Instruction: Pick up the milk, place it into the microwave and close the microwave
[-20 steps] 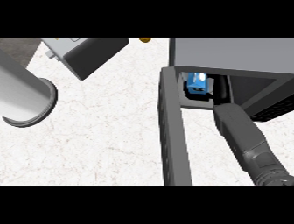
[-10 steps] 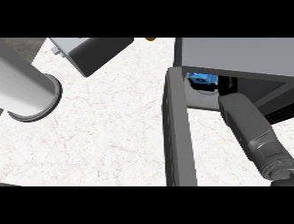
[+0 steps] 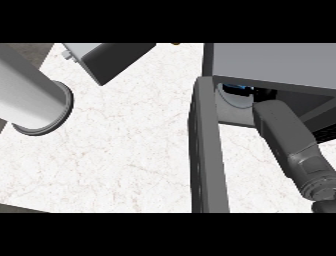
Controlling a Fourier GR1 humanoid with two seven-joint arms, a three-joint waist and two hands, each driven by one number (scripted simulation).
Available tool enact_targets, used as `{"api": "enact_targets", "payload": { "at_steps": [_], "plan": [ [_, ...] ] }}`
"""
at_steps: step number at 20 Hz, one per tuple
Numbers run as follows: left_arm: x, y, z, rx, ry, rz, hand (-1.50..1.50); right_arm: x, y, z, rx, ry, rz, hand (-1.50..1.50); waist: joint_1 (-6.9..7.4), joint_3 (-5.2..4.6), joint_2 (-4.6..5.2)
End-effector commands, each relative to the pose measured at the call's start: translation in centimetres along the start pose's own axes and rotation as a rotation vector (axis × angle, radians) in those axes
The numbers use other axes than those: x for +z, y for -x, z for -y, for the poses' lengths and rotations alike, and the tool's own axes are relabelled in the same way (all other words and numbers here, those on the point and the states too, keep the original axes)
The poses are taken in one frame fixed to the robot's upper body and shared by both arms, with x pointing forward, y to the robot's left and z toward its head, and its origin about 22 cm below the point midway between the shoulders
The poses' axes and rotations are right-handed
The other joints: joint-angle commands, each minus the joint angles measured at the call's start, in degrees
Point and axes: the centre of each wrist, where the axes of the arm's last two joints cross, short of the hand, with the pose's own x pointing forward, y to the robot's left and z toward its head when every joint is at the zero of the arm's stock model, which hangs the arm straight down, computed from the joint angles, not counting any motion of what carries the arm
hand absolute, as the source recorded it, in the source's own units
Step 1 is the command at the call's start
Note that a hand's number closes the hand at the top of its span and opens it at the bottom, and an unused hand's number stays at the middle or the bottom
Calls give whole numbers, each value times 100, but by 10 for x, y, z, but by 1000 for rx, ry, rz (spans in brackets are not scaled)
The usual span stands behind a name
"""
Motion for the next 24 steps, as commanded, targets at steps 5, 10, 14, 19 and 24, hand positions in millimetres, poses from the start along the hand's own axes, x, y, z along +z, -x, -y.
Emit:
{"api": "enact_targets", "payload": {
  "at_steps": [5,10,14,19,24],
  "plan": [
    [-5,10,-10,-5,5,2,-150,-7,-4,2,148,140,34,150,30,-13,25],
    [-5,14,-5,5,24,-10,-150,-18,-9,6,161,161,25,150,137,-7,61],
    [-9,9,-7,-4,47,-5,-150,36,59,47,586,192,-225,-150,204,-82,181],
    [-11,15,-7,-13,53,0,-150,43,65,51,670,205,-291,-150,326,-61,170],
    [-15,13,-4,-18,63,-9,-150,14,8,-5,417,-115,-16,-150,317,14,80]
  ]
}}
